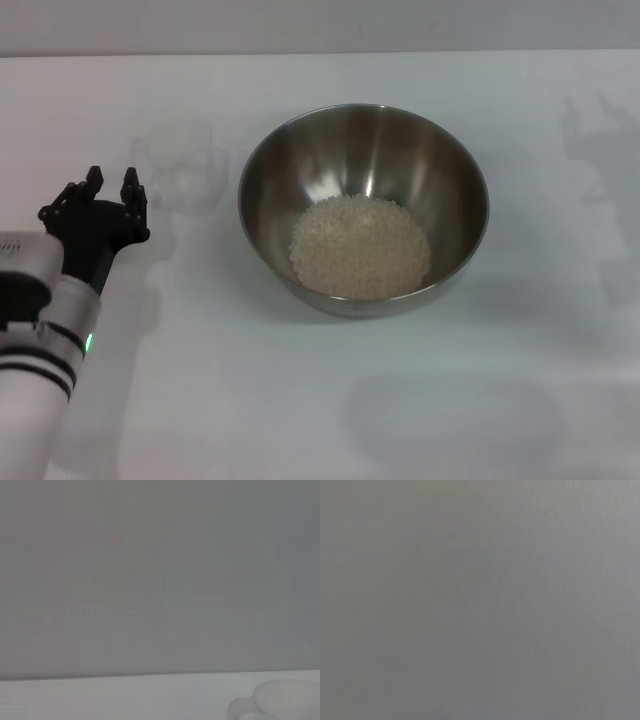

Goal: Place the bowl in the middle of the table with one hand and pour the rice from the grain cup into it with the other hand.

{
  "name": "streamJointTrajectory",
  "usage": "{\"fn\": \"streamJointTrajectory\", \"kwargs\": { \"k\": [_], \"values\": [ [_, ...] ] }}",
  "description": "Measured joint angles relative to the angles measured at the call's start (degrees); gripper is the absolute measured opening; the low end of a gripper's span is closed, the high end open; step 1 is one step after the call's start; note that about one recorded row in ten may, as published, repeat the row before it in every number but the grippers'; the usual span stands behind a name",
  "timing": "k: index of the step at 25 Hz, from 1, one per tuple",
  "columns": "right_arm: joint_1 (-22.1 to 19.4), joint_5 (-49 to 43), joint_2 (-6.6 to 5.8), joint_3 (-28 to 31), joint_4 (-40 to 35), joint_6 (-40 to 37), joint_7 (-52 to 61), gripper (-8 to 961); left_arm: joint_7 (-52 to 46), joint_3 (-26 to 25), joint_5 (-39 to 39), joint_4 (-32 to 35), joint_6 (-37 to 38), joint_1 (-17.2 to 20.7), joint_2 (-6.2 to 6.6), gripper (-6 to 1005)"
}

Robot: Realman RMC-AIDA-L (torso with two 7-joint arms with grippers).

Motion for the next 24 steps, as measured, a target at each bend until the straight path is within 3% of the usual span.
{"fn": "streamJointTrajectory", "kwargs": {
  "k": [5, 9, 10, 16, 21, 24],
  "values": [
    [0.27, 0.27, 0.15, 0.11, 0.00, 0.17, 0.00, 397, -0.02, 0.09, 2.91, -1.15, 1.17, 2.59, -0.03, 373],
    [-0.04, 0.36, 0.30, 0.41, -0.17, -0.20, 0.44, 397, -1.62, 1.90, 5.17, 1.24, 9.09, 4.99, -0.28, 375],
    [-0.18, 0.53, 0.35, 0.71, -0.20, -0.22, 1.44, 397, -6.62, 3.94, 5.65, 4.48, 17.04, 5.46, -0.33, 376],
    [-1.33, 0.46, 0.82, 0.23, -0.01, 0.89, 6.75, 398, -19.31, 6.95, 8.39, 15.13, 31.39, 3.51, -0.44, 380],
    [-2.21, 0.09, 1.07, -1.56, 0.32, 2.37, 9.05, 398, -24.62, 8.26, 8.93, 21.40, 35.45, 1.20, -0.53, 383],
    [-2.31, 0.08, 1.11, -2.16, 0.96, 2.64, 9.37, 398, -25.51, 8.42, 8.96, 22.35, 36.07, 0.86, -0.51, 477]
  ]
}}
